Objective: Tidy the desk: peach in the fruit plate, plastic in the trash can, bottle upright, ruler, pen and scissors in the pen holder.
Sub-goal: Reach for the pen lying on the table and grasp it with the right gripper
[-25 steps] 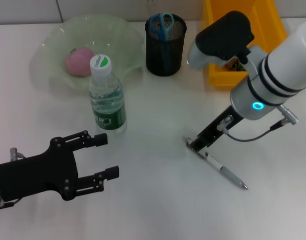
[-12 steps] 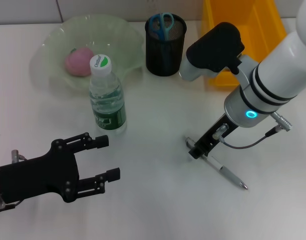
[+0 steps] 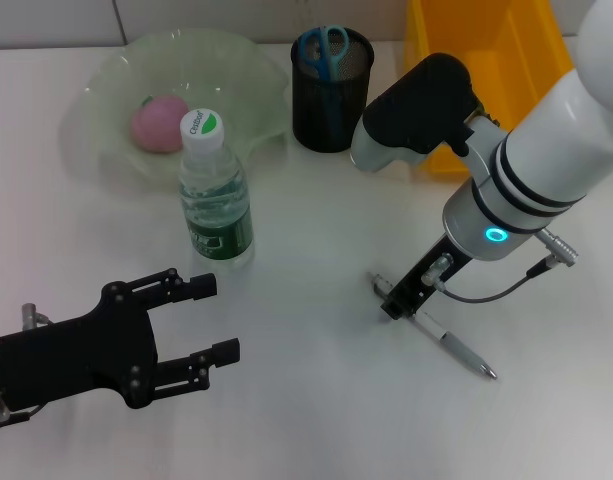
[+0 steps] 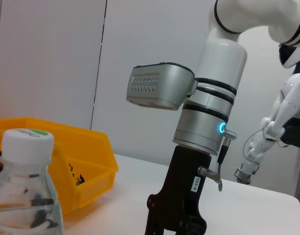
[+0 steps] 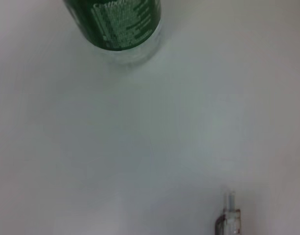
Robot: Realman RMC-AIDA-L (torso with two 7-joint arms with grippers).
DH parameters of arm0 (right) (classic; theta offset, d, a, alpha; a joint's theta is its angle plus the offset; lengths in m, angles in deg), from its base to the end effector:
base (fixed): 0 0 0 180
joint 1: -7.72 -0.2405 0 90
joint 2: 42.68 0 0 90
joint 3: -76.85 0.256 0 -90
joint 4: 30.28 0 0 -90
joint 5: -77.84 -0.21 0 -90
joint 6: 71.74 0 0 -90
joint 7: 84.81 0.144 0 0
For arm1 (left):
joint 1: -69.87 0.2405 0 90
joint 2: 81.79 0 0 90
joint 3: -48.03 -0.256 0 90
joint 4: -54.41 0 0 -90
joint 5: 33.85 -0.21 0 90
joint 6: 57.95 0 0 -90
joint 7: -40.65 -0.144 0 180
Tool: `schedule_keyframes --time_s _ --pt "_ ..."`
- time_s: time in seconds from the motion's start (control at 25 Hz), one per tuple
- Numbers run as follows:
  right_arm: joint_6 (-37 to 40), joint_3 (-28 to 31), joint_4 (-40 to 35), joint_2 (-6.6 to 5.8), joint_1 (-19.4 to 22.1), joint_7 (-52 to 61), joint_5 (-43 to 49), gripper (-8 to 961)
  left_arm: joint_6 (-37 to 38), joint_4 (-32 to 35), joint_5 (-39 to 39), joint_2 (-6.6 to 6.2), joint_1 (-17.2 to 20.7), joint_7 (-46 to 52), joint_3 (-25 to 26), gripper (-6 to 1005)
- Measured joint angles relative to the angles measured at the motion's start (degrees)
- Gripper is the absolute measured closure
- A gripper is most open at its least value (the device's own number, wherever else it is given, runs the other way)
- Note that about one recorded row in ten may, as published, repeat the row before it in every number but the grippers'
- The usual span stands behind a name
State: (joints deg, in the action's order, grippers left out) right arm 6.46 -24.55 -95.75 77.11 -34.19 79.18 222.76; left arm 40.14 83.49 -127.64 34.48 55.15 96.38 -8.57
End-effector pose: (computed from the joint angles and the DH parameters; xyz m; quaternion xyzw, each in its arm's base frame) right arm 0.1550 0.3414 -0.0863 -0.9057 0.3296 -0.2257 0.1421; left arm -0.3010 0.2325 -0.0133 -0.9282 -0.1380 -0.3259 0.1149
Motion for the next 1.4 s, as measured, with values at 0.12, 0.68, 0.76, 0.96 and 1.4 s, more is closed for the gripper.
schedule_keyframes --time_s 0.12,0.68,0.76,0.96,1.4 --pt "-0.1 -0.6 0.0 0.0 -0.2 0.4 0.0 613 0.0 0.0 0.0 0.01 0.1 0.0 0.0 258" --pt "-0.3 -1.3 0.8 0.0 -0.8 1.9 0.2 668 0.2 -0.1 0.0 0.01 0.7 -0.7 0.0 258" --pt "-0.3 -1.5 0.8 0.0 -0.9 2.1 0.2 672 0.2 -0.1 0.0 0.0 0.8 -0.7 0.0 258" --pt "-0.5 -2.0 1.3 -0.01 -1.3 2.1 0.2 683 0.2 -0.1 0.0 0.0 0.9 -0.9 0.0 258" --pt "-0.7 -1.2 -2.4 -0.1 0.4 1.3 0.3 800 0.3 -0.1 0.1 -0.09 0.8 -0.9 0.0 258"
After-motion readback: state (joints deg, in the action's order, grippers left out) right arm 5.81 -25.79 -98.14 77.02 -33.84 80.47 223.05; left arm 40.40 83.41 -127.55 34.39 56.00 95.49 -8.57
